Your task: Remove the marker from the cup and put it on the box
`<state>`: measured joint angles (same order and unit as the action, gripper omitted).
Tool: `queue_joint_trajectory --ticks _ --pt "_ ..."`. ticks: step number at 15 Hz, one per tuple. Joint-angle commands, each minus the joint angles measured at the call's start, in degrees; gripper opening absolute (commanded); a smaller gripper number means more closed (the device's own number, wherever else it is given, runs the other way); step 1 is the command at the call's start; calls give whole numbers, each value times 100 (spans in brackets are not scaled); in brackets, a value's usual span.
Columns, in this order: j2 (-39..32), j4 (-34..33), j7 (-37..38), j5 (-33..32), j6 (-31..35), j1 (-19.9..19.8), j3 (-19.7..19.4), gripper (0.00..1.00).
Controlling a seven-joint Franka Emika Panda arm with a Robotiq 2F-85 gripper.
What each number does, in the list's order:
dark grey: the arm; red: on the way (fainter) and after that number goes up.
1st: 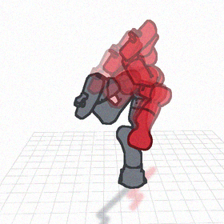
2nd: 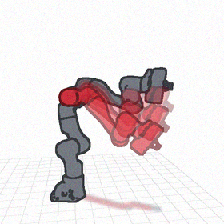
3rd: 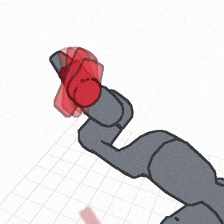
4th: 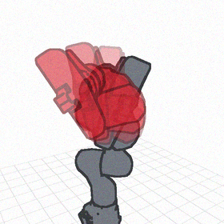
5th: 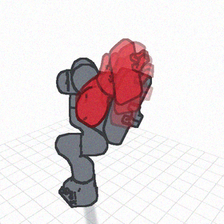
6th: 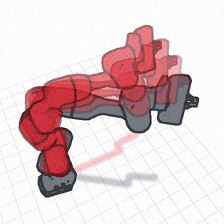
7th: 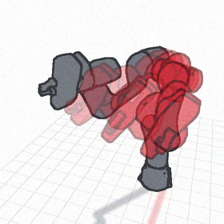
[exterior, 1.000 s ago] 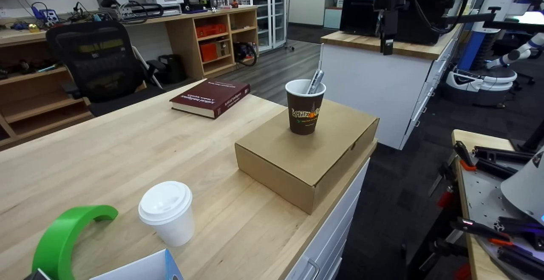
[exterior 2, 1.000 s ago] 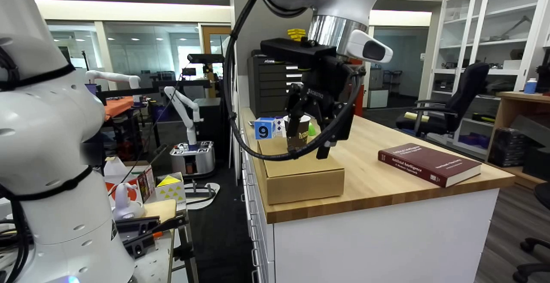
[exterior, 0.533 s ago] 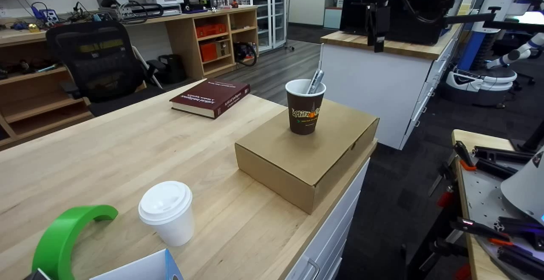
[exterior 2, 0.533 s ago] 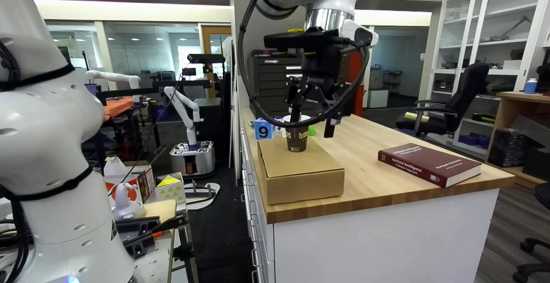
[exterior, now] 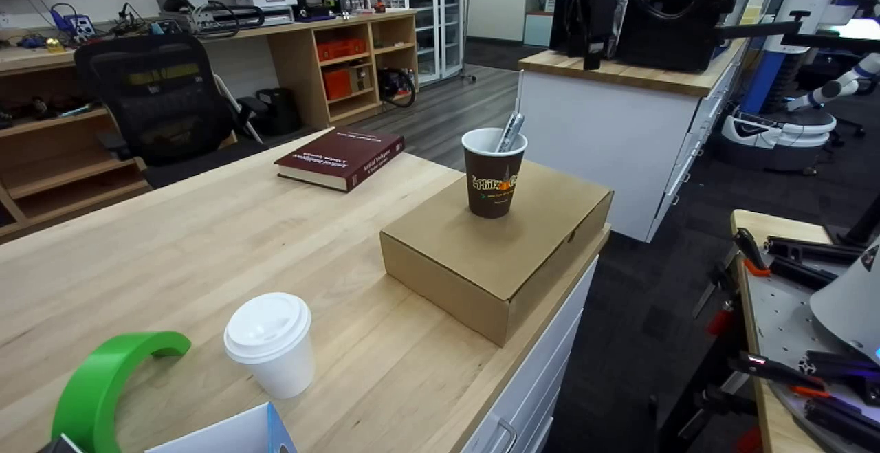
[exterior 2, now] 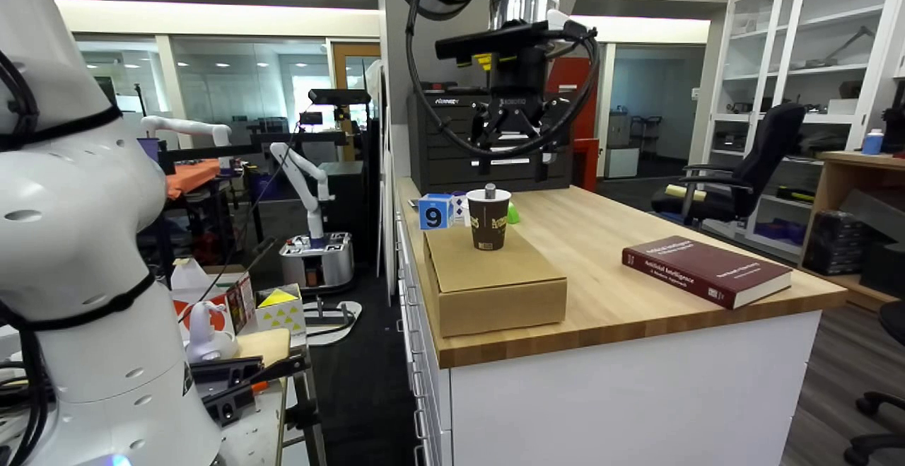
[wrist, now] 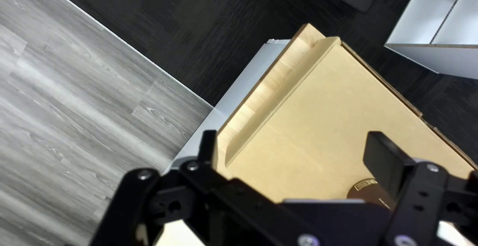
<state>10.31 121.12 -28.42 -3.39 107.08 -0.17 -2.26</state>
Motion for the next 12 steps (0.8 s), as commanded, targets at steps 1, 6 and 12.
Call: queue_joint_trajectory --ticks 1,6,12 --pt "54 -233 376 -44 -140 193 204 100" --pt "-57 -496 744 174 -148 453 467 100" --pt "-326 -639 830 157 148 666 701 100"
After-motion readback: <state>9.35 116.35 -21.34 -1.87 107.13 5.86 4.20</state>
